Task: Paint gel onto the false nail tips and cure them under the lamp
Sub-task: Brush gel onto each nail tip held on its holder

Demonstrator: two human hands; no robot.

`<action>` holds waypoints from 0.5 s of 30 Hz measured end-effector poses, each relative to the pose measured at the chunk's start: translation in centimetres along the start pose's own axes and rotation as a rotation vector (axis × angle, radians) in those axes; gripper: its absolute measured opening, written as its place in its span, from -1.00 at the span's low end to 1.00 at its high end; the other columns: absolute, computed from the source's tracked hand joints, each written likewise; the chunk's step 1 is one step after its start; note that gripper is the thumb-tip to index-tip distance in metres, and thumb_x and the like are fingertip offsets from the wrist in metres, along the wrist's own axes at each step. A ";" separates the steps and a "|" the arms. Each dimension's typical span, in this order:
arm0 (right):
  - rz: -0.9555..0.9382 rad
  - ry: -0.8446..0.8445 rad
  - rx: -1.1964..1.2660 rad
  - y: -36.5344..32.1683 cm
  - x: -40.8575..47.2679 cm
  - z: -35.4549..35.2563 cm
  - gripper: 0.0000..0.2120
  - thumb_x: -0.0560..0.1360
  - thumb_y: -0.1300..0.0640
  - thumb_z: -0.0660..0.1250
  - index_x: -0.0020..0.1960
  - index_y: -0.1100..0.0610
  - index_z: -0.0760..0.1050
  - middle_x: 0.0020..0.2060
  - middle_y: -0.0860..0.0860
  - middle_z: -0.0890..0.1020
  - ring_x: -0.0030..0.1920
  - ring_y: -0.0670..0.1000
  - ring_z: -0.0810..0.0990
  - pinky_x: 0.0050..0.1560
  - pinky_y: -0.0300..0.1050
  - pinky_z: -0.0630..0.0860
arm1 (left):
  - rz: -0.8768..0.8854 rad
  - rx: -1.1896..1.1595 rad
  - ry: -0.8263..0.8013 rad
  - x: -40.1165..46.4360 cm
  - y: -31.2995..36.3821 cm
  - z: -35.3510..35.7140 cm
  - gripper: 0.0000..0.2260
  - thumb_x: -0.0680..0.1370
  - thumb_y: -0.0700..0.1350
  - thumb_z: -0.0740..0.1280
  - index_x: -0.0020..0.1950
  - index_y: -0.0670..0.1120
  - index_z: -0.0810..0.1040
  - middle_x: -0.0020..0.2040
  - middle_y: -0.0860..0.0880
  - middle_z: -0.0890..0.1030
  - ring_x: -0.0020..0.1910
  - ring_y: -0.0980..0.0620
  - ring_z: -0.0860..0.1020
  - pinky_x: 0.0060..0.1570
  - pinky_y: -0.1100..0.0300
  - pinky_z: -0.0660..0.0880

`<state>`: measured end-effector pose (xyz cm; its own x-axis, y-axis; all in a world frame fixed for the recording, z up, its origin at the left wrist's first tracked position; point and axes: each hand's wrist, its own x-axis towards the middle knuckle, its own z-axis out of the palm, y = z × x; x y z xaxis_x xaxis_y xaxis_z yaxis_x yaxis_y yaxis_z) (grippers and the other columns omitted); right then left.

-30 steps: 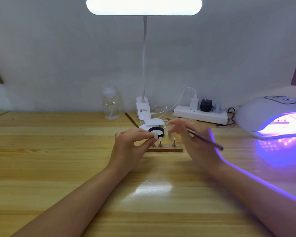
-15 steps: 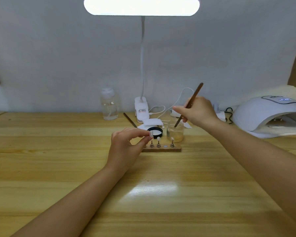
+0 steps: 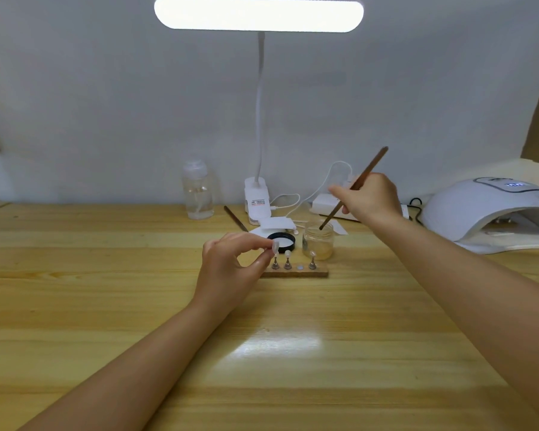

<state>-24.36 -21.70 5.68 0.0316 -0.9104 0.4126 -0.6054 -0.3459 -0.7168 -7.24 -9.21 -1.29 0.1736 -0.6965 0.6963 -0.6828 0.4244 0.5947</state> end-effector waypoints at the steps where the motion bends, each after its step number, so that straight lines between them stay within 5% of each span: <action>1: 0.023 0.023 0.014 0.2 0.1 -0.2 -0.69 0.46 0.03 0.33 -0.42 0.12 0.46 -0.49 -0.06 0.53 -0.40 -0.17 0.45 -0.42 -0.23 0.28 | 0.004 0.006 -0.003 0.0 0.0 0.0 -0.92 0.42 -0.19 0.43 -0.13 -0.04 0.66 -0.19 0.09 0.64 -0.12 0.04 0.57 0.03 -0.24 0.38; 11: 0.107 0.148 0.088 2.7 0.7 -1.7 -0.65 0.49 0.03 0.30 -0.44 0.15 0.49 -0.55 -0.10 0.50 -0.37 -0.16 0.43 -0.36 -0.22 0.30 | 0.007 0.020 0.026 0.1 -0.1 0.1 -0.91 0.41 -0.20 0.44 -0.13 -0.04 0.66 -0.20 0.08 0.63 -0.12 0.02 0.57 0.01 -0.26 0.38; 15: 0.073 0.190 0.336 2.3 -0.6 -1.9 -0.67 0.53 -0.03 0.24 -0.36 0.09 0.44 -0.60 -0.06 0.55 -0.50 -0.14 0.46 -0.27 -0.17 0.47 | 0.004 0.022 0.020 0.1 -0.1 0.1 -0.91 0.41 -0.21 0.44 -0.12 -0.06 0.66 -0.19 0.08 0.63 -0.12 0.03 0.57 0.02 -0.25 0.39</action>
<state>-27.28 -21.55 4.83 -0.1693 -0.8880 0.4276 -0.3056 -0.3652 -0.8793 -7.20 -9.37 -1.33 0.1847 -0.6833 0.7064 -0.6990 0.4139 0.5832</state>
